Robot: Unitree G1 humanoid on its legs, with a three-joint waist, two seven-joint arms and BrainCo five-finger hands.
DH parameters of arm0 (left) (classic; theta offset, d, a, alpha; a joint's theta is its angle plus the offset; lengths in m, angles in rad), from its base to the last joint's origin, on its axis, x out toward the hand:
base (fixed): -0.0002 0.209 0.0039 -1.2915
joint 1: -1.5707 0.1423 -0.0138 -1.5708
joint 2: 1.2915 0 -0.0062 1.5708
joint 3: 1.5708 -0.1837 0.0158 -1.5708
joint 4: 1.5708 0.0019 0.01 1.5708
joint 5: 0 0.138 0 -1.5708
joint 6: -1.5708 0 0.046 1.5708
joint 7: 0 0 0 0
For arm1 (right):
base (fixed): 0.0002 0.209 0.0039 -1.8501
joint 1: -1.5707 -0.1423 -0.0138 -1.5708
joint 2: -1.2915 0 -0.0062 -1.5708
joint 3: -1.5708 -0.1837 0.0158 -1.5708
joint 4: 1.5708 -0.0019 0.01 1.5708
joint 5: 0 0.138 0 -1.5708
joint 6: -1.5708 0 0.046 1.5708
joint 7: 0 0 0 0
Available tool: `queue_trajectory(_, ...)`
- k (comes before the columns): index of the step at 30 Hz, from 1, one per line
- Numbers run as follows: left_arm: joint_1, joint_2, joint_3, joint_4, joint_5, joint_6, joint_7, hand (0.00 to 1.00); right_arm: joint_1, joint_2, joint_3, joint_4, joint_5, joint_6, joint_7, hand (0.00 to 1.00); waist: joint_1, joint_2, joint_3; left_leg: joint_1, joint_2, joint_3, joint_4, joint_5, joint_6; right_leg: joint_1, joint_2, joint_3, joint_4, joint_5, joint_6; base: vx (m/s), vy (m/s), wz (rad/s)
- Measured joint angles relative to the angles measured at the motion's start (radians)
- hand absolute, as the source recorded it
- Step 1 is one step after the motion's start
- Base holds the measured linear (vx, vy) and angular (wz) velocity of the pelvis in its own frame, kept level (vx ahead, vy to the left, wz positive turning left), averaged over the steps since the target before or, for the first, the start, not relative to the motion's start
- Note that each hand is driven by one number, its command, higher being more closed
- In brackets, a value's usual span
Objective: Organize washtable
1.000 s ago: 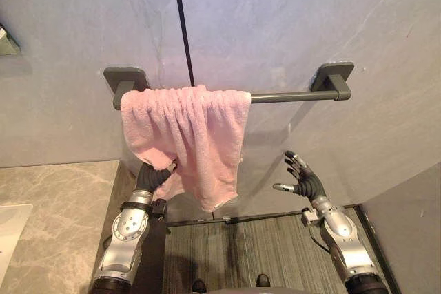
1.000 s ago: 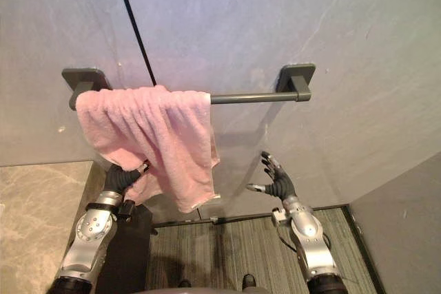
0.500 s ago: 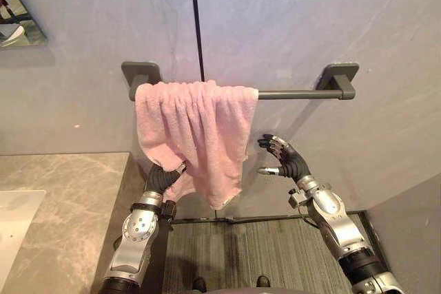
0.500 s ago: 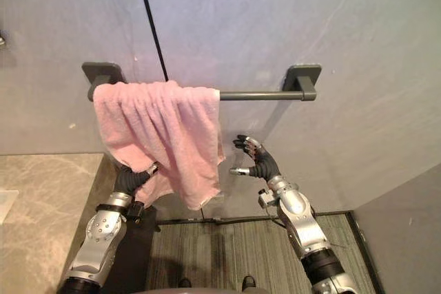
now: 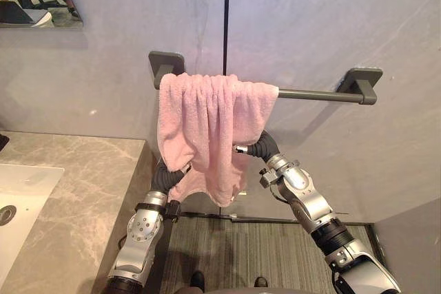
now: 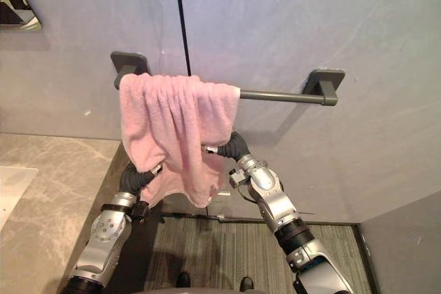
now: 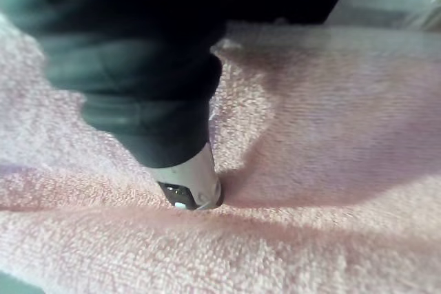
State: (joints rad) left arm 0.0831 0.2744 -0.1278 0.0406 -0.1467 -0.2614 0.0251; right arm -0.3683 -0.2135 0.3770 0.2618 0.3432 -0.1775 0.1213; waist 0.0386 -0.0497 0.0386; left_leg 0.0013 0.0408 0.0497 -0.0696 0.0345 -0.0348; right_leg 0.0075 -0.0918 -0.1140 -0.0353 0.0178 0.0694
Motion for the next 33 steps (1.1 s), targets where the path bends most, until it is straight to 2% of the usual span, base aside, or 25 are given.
queue_trajectory(13, -0.007, 0.0, 0.001, -0.004, 0.001, 0.0, 0.0, 1.0, 0.001, 0.0, -0.008, -0.001, 0.0, 0.0, -0.007, 1.0, 0.004, -0.001, -0.001, 0.004, 0.005, 0.003, 0.0, 0.001, -0.001, 0.003, 0.005, 0.003, 0.0, 0.001, -0.002, 0.0, 0.0, 0.0)
queue_trajectory(17, -0.006, -0.001, 0.006, -0.029, 0.001, -0.001, 0.001, 1.0, 0.024, 0.0, -0.057, -0.024, 0.001, -0.001, 0.005, 1.0, 0.004, -0.001, -0.001, 0.005, 0.008, 0.004, -0.001, 0.001, -0.002, 0.003, 0.007, 0.003, 0.0, 0.001, -0.002, 0.0, 0.0, 0.0)
queue_trajectory(24, 0.015, -0.054, 0.039, -0.065, 0.001, -0.011, -0.004, 1.0, 0.113, 0.001, -0.211, -0.094, 0.002, -0.01, 0.011, 1.0, -0.003, -0.001, -0.001, 0.021, 0.008, 0.007, -0.023, 0.007, -0.007, 0.006, 0.009, 0.005, 0.0, 0.001, -0.002, -0.01, -0.002, -0.02)
queue_trajectory(28, 0.015, -0.081, 0.046, -0.091, 0.001, -0.021, -0.006, 1.0, 0.142, 0.02, -0.244, -0.126, 0.023, -0.01, 0.011, 1.0, -0.004, -0.001, 0.0, 0.022, 0.008, 0.007, -0.023, 0.007, -0.007, 0.006, 0.008, 0.004, 0.0, 0.0, -0.002, 0.0, 0.0, 0.0)
queue_trajectory(33, 0.015, -0.114, 0.057, -0.091, 0.0, -0.021, -0.025, 1.0, 0.144, 0.045, -0.274, -0.13, 0.039, -0.011, 0.011, 1.0, -0.024, 0.0, 0.0, 0.023, 0.007, 0.007, -0.023, 0.007, -0.007, 0.008, 0.007, 0.003, 0.0, -0.001, -0.002, 0.0, 0.0, 0.0)
